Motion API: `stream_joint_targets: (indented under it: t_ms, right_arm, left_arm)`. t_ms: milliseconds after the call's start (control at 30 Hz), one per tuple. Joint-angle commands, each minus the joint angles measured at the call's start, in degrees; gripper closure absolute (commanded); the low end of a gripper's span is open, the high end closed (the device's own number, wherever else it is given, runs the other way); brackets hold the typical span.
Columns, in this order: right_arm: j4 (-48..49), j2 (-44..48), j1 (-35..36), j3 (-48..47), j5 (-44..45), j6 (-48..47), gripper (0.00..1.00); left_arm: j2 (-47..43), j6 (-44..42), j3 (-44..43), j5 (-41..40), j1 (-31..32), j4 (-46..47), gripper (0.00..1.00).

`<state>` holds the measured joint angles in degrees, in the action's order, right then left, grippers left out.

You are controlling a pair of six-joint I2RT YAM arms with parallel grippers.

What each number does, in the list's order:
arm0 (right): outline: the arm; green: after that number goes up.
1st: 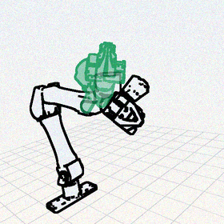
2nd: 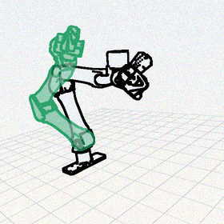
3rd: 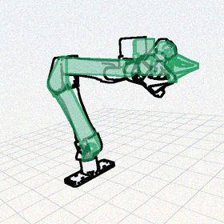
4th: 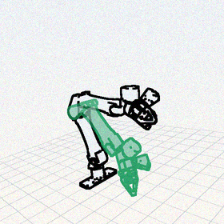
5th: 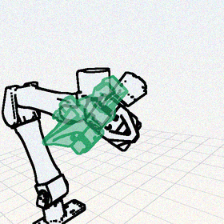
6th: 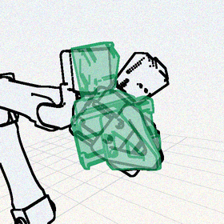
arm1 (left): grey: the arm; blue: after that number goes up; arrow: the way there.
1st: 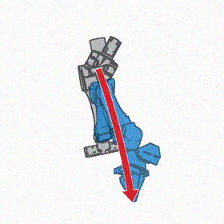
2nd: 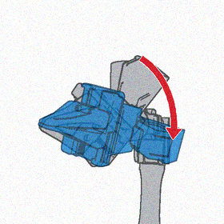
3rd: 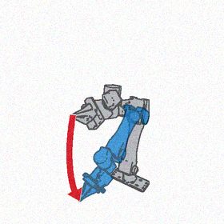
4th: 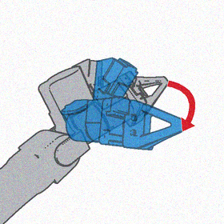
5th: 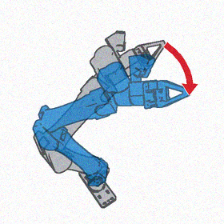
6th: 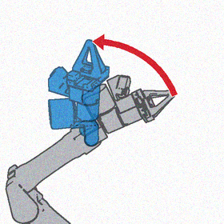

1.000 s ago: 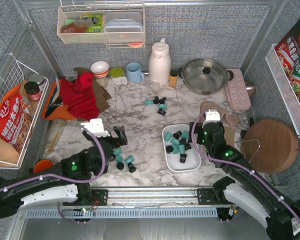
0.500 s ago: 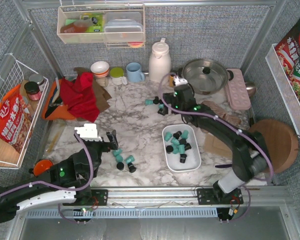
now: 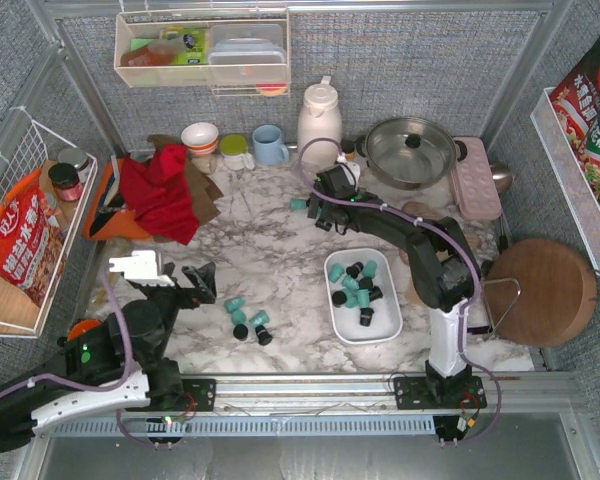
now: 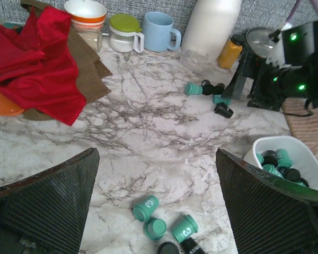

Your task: Mix the coffee capsules in the storage basket

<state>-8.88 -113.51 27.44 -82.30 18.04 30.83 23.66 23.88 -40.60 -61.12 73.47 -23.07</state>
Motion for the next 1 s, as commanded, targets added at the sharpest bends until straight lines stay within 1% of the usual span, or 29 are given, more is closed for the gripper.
stream_joint_targets:
  t_ms: [0,133,267,433,733,967]
  right_arm:
    - [-0.36,-3.33,1.27,-2.47,5.61,7.75,0.10]
    - [-3.40,-6.63,2.92,-5.99,8.41,9.35,0.12]
    - [-5.10,-7.77,3.66,-6.36,11.03,11.80,0.12]
    - [-6.23,-8.41,3.83,-5.91,12.09,14.44,0.13]
    - [-6.61,-10.08,3.85,-6.64,11.47,15.45,0.27]
    - [-6.84,-10.76,3.80,-7.16,10.89,14.61,0.36]
  left_arm:
    - [-4.53,4.22,0.57,-0.40,0.00,-2.92,0.01]
    - [-9.33,4.96,1.60,-0.72,0.03,-2.42,0.01]
    - [-12.79,5.99,2.37,-0.89,0.00,-2.02,0.01]
    - [-13.41,6.07,2.45,-0.68,0.00,-2.04,0.01]
    - [-11.42,6.00,2.00,-0.44,0.00,-2.67,0.01]
    - [-11.59,6.12,1.94,-0.57,0.00,-2.95,0.01]
